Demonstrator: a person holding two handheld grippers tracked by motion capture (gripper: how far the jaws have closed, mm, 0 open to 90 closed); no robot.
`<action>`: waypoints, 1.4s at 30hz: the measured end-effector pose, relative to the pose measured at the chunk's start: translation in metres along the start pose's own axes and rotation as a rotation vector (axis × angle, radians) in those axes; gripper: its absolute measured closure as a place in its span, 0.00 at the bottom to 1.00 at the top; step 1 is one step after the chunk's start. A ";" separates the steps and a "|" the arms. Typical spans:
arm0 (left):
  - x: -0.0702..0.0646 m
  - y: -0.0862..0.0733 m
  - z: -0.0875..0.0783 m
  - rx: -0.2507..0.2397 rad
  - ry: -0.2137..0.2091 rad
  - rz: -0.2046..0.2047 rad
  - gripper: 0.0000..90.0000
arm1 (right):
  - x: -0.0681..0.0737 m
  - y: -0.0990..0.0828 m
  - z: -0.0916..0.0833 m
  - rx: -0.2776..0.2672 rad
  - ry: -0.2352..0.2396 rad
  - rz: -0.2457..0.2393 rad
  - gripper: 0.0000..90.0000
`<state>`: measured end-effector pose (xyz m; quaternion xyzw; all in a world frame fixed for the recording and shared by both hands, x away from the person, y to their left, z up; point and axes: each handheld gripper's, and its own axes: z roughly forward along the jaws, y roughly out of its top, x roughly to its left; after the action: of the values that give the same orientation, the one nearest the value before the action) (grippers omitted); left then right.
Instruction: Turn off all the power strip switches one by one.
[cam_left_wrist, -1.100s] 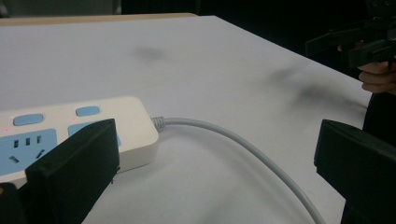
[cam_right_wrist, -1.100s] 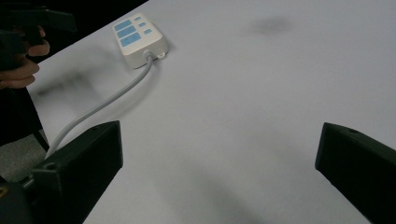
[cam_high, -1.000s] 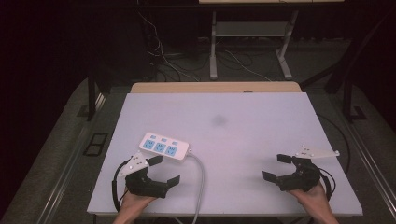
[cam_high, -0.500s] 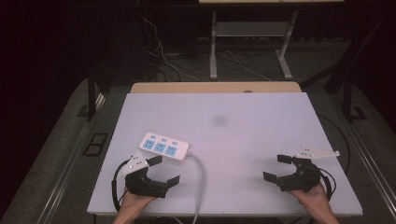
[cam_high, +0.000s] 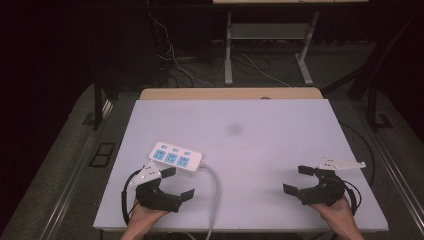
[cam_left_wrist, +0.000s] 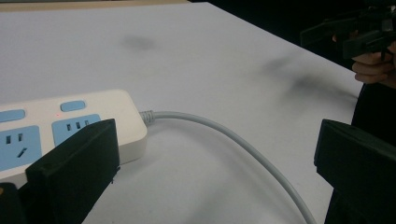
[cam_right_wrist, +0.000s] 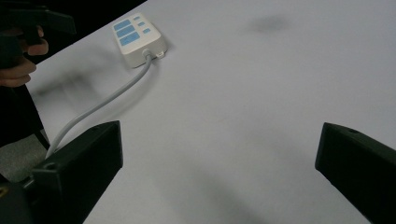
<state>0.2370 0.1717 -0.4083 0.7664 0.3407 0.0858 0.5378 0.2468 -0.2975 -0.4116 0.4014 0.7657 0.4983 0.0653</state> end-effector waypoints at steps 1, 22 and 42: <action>-0.001 0.001 0.001 0.010 -0.001 0.004 0.00 | 0.000 0.000 0.000 -0.002 -0.001 0.003 0.01; 0.003 0.034 0.009 0.112 0.011 0.041 0.00 | -0.001 -0.001 0.000 0.010 0.000 0.007 0.01; 0.017 0.051 0.021 0.192 0.008 0.039 0.00 | 0.000 -0.001 0.002 0.023 0.001 0.000 0.01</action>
<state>0.2817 0.1565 -0.3758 0.8205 0.3343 0.0662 0.4589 0.2474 -0.2968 -0.4135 0.4017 0.7714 0.4898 0.0606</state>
